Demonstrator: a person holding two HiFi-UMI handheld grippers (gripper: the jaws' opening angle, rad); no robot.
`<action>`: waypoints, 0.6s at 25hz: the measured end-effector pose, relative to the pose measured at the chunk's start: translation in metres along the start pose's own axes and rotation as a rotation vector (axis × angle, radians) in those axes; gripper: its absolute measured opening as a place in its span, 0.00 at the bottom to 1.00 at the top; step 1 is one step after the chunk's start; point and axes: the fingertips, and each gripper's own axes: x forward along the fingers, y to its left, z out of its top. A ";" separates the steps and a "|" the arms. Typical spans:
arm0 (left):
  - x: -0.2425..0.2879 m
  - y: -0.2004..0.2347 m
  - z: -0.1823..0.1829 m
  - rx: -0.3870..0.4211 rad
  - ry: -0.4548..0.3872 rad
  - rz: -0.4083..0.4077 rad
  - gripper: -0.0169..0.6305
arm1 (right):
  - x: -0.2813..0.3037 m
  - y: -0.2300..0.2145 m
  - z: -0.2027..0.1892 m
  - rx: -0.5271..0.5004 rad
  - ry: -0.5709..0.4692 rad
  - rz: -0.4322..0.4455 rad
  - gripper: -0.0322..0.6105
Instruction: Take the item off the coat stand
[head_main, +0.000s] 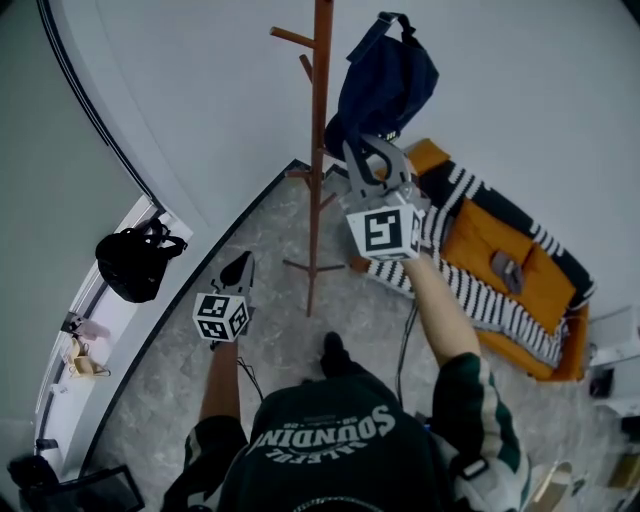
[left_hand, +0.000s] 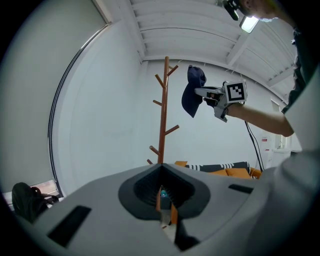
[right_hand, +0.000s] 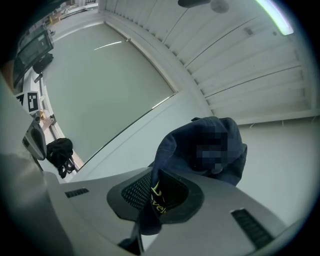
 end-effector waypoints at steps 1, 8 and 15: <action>-0.004 -0.004 -0.001 0.003 0.002 -0.009 0.03 | -0.006 0.005 -0.001 0.006 0.009 0.001 0.10; -0.035 -0.031 -0.022 0.015 0.025 -0.047 0.03 | -0.060 0.054 -0.019 0.044 0.081 0.037 0.10; -0.052 -0.043 -0.030 0.024 0.030 -0.059 0.03 | -0.107 0.109 -0.046 0.122 0.147 0.091 0.10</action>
